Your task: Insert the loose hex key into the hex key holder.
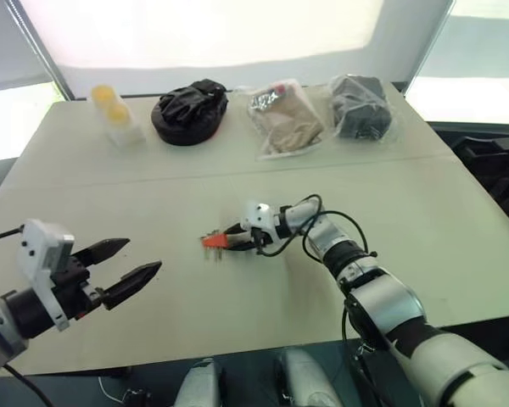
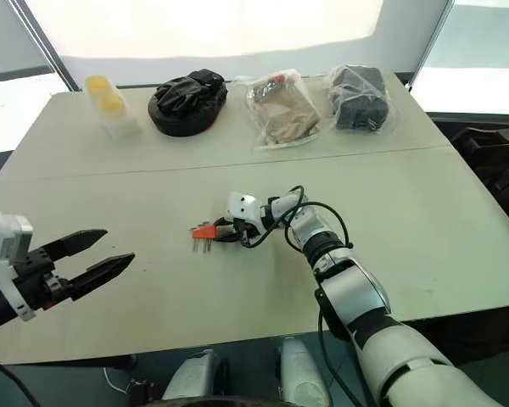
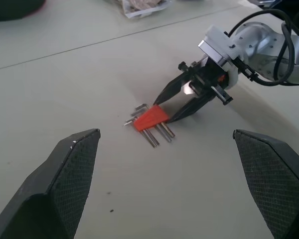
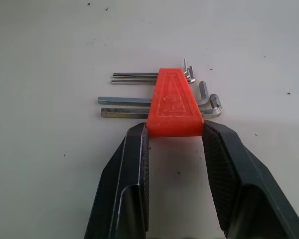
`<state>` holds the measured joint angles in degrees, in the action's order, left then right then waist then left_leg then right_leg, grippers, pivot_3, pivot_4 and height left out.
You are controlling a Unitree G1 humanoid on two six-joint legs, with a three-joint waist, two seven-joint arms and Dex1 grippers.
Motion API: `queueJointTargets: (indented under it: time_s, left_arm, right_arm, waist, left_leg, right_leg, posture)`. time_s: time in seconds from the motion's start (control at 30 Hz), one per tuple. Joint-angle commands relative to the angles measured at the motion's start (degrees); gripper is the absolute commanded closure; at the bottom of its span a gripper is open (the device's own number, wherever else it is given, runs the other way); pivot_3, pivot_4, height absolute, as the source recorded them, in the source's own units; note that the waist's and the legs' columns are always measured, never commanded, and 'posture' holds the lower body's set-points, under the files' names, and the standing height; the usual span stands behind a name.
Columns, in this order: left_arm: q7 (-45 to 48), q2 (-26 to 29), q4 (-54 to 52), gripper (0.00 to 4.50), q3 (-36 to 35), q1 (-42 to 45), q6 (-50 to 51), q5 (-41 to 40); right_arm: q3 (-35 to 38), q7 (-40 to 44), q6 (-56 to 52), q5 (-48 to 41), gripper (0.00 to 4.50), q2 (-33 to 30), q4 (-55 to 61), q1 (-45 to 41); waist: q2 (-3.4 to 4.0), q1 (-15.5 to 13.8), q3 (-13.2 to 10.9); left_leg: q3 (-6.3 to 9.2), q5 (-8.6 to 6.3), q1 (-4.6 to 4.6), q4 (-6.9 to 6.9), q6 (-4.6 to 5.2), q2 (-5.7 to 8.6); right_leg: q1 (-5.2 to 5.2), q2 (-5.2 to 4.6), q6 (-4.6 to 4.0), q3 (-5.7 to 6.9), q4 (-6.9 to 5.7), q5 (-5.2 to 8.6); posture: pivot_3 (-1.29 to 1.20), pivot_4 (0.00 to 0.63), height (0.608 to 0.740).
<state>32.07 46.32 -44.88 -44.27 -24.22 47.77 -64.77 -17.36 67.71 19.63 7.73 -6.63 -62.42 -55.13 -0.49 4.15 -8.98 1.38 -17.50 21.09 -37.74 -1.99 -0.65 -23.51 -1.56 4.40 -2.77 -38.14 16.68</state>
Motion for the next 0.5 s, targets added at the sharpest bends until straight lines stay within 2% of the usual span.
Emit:
queueJointTargets:
  time_s: [0.03, 0.23, 0.4, 0.5]
  left_arm:
    - [-0.72, -0.54, -1.32, 0.0, -2.1, -0.54, -2.04, -0.16]
    - [-2.1, -0.56, -0.6, 0.0, -1.07, 0.33, -2.94, -1.64]
    - [-2.71, 2.72, 4.02, 0.0, 1.41, 7.44, -2.28, -4.82]
    - [-2.5, 4.66, 7.7, 0.0, 3.31, 13.42, -1.77, -7.91]
  right_arm:
    - [-2.38, -1.41, 0.51, 3.22, 3.51, 0.66, -2.47, 0.11]
    - [-0.31, -6.56, 6.56, 2.31, 3.51, -0.77, 2.02, 0.87]
    - [-1.05, -17.7, 19.73, 7.77, 3.51, -5.94, 8.92, -0.2]
    - [-3.09, -28.27, 28.72, 15.97, 3.51, -10.86, 12.78, -0.91]
  waist:
    - [0.0, 0.0, 0.0]
    - [0.0, -0.11, 0.0]
    - [0.01, -0.44, -0.1]
    - [-0.04, -0.58, -0.19]
  left_leg:
    - [0.0, 0.0, -0.1, 0.04, 0.0, 0.0]
    - [-0.05, 0.0, -0.67, 0.42, 0.0, 0.01]
    - [-0.03, 0.03, -0.55, 0.44, -0.04, 0.04]
    - [-0.03, 0.03, -0.48, 0.41, -0.05, 0.08]
  right_leg:
    - [0.08, 0.0, -0.01, 0.0, 0.02, 0.01]
    - [0.44, -0.01, -0.16, -0.02, 0.05, 0.09]
    - [0.35, -0.01, -0.17, 0.0, 0.04, 0.1]
    - [0.29, -0.02, -0.17, 0.0, 0.06, 0.1]
  posture:
    - [0.0, 0.15, 0.74]
    - [0.0, 0.15, 0.74]
    - [0.0, 0.15, 0.74]
    - [0.0, 0.15, 0.74]
